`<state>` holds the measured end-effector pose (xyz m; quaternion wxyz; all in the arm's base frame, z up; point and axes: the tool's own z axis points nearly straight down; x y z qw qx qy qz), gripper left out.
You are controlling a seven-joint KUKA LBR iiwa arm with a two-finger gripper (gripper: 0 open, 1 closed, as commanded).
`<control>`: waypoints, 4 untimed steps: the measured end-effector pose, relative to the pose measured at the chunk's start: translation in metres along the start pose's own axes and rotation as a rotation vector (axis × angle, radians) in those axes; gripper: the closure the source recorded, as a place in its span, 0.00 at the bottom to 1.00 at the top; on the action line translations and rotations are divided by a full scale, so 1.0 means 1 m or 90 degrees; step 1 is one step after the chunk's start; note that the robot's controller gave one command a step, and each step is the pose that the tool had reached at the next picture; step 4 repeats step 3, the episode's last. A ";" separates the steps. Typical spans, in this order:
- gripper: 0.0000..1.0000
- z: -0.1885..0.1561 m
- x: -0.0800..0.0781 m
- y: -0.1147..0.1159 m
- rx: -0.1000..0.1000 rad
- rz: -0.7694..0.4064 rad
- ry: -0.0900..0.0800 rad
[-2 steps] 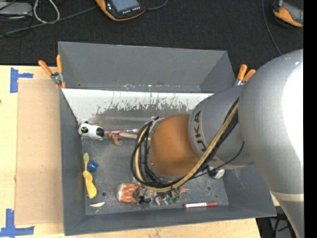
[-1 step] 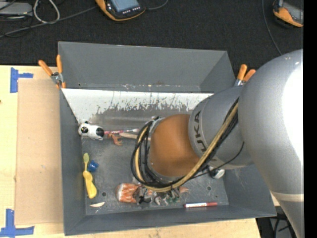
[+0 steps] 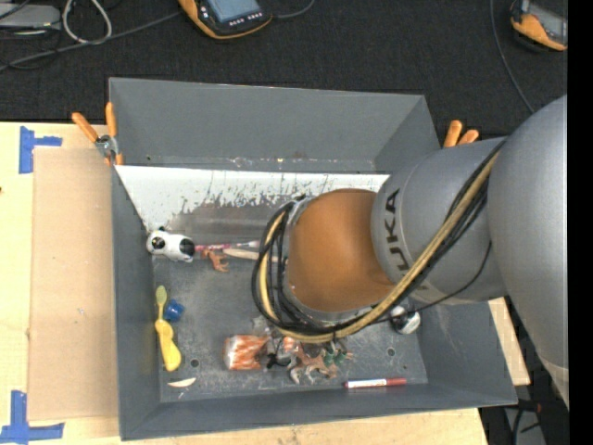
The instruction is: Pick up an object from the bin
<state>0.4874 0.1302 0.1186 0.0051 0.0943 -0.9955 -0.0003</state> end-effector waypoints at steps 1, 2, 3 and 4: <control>1.00 -0.091 -0.002 -0.005 0.000 0.016 -0.001; 1.00 -0.167 0.005 -0.001 0.000 0.002 0.000; 1.00 -0.176 0.002 0.006 -0.001 -0.010 -0.014; 1.00 -0.176 0.002 0.006 -0.001 -0.010 -0.014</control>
Offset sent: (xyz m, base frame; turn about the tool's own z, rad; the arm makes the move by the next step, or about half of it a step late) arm -0.0142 0.0020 0.2696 -0.0373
